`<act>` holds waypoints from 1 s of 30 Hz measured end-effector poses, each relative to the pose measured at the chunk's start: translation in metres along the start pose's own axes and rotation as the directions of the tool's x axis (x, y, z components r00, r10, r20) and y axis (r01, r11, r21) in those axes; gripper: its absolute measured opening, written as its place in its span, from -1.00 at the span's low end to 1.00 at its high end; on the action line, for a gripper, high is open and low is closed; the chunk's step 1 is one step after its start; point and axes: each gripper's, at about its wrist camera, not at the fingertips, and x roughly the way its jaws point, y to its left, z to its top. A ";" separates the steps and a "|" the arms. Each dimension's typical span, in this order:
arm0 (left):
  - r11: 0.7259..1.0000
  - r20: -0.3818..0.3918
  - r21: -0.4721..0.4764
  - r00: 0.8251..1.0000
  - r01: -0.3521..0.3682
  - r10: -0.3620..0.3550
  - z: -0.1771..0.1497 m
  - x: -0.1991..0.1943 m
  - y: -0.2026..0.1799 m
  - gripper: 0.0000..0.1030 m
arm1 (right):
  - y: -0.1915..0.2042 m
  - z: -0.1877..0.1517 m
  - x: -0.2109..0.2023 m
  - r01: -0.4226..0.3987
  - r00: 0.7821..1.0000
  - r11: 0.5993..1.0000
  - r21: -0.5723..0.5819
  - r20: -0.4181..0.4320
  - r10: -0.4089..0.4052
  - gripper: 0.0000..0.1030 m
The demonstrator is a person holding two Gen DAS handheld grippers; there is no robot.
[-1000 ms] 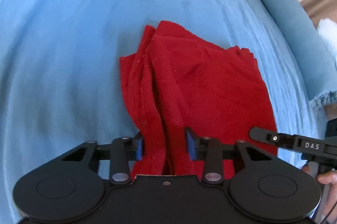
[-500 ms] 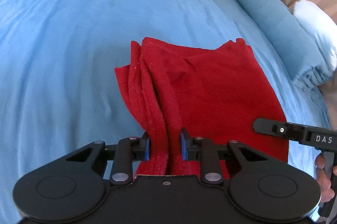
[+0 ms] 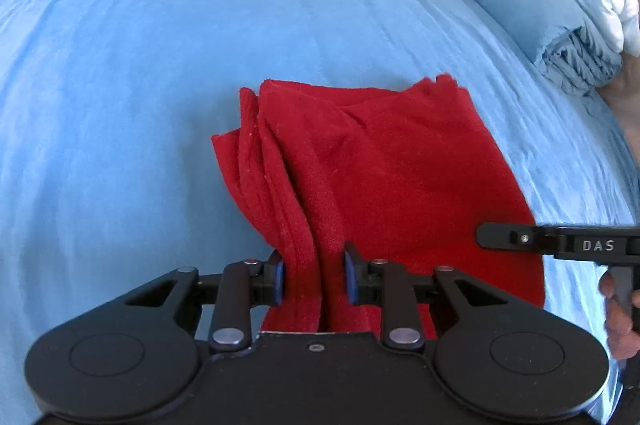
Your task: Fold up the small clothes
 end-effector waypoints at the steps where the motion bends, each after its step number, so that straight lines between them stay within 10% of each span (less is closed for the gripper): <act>1: 1.000 0.002 -0.005 1.000 -0.001 0.001 -0.001 0.001 0.002 -0.35 | -0.006 -0.001 0.002 -0.008 1.000 1.000 0.023 0.004 0.008 -0.25; 11: 0.998 0.001 -0.006 0.998 -0.060 0.060 -0.002 -0.003 -0.015 -0.14 | 0.002 0.002 -0.004 0.022 1.000 1.000 -0.017 0.002 -0.022 0.13; 13: 0.996 0.001 -0.002 0.996 -0.092 0.092 0.000 -0.009 -0.017 0.20 | 0.004 0.003 -0.014 0.037 0.999 0.999 -0.013 0.019 -0.037 0.76; 15: 0.991 0.030 0.007 0.990 -0.137 0.137 0.003 -0.021 -0.021 0.74 | 0.007 0.005 -0.030 0.042 0.997 0.999 -0.001 0.066 -0.042 0.96; 30: 0.960 0.269 -0.104 0.922 -0.259 0.278 0.013 -0.241 -0.086 0.97 | 0.126 0.018 -0.236 0.218 0.943 0.974 -0.067 0.273 -0.192 1.00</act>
